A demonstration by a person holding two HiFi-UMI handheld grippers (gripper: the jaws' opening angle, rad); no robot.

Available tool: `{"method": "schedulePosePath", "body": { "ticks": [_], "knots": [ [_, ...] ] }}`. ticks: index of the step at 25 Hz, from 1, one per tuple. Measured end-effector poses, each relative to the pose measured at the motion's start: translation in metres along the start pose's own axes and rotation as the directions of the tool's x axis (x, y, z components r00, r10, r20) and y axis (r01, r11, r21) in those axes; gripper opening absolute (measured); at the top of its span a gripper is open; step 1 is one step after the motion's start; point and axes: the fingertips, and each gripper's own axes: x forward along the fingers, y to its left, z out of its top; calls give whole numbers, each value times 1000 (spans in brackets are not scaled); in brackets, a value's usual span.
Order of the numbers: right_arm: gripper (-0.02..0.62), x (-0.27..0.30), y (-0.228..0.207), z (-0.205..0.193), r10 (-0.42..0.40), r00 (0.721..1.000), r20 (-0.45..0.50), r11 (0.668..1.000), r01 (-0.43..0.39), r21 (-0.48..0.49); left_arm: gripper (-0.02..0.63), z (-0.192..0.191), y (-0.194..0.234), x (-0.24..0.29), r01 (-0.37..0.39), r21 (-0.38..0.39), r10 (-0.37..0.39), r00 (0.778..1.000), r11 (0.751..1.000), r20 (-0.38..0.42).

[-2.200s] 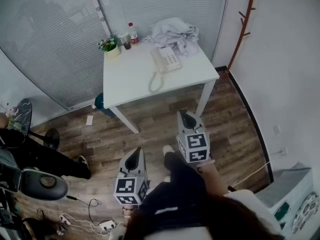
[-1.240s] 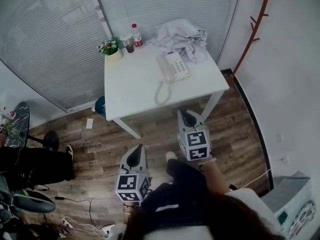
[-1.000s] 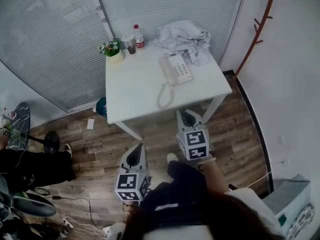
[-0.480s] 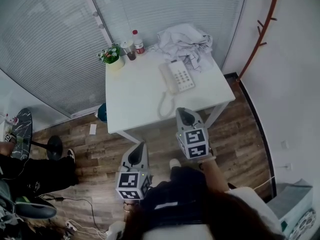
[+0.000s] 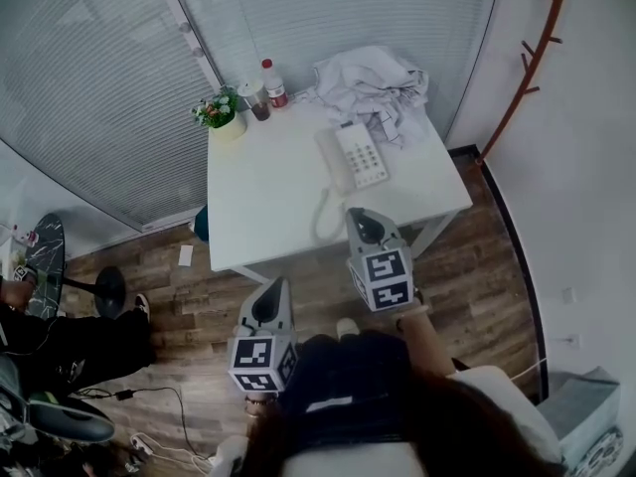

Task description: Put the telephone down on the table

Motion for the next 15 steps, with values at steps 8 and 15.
{"method": "schedulePosePath", "body": {
  "ticks": [8, 15],
  "knots": [
    [-2, 9, -7, 0, 12, 1000, -3, 1000, -12, 10, 7, 3, -5, 10, 2, 17, -2, 1000, 1000, -1],
    [-2, 13, -7, -9, 19, 1000, -18, 1000, -19, 19, 6, 2, -3, 16, 3, 20, -2, 1000, 1000, -11]
  ]
}}
